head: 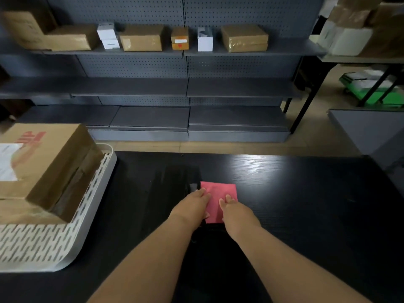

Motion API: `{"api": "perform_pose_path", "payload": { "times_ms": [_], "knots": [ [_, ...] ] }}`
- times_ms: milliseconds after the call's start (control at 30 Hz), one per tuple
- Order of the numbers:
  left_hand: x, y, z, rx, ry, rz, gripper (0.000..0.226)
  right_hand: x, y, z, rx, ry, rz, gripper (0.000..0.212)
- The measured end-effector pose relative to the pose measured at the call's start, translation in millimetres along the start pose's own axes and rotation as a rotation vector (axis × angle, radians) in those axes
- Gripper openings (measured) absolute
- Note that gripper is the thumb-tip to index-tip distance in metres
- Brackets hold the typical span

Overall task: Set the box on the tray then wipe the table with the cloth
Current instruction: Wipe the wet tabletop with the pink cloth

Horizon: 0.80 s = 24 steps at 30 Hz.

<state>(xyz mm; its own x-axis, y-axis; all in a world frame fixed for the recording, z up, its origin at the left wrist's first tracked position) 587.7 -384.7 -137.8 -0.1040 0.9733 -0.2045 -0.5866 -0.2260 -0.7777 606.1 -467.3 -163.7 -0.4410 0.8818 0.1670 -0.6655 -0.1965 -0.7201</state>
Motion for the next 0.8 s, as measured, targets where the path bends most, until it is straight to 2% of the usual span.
{"api": "perform_pose_path", "payload": {
  "times_ms": [367, 700, 800],
  "knots": [
    [31, -67, -80, 0.005, 0.023, -0.04, 0.065, -7, -69, -79, -0.021, 0.029, 0.012, 0.065],
    [9, -43, -45, 0.005, 0.037, -0.019, 0.064, -18, -36, -49, 0.077, 0.079, 0.042, 0.075],
    [-11, -23, -19, 0.005, 0.059, -0.015, 0.064, -24, -14, -18, 0.045, 0.087, 0.03, 0.064]
  ]
}}
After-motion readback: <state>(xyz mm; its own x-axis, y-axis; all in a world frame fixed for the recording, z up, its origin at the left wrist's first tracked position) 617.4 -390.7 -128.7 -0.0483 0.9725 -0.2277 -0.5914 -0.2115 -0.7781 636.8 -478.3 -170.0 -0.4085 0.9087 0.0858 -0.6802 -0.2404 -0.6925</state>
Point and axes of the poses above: each hand's wrist, its own z-axis away from the middle knuckle, its own y-axis out of the palm, x = y × z, the point moved 10 cm from there along -z, towards the middle knuckle, and after that the axes turned 12 degrees about x, right-handed, at the moved point
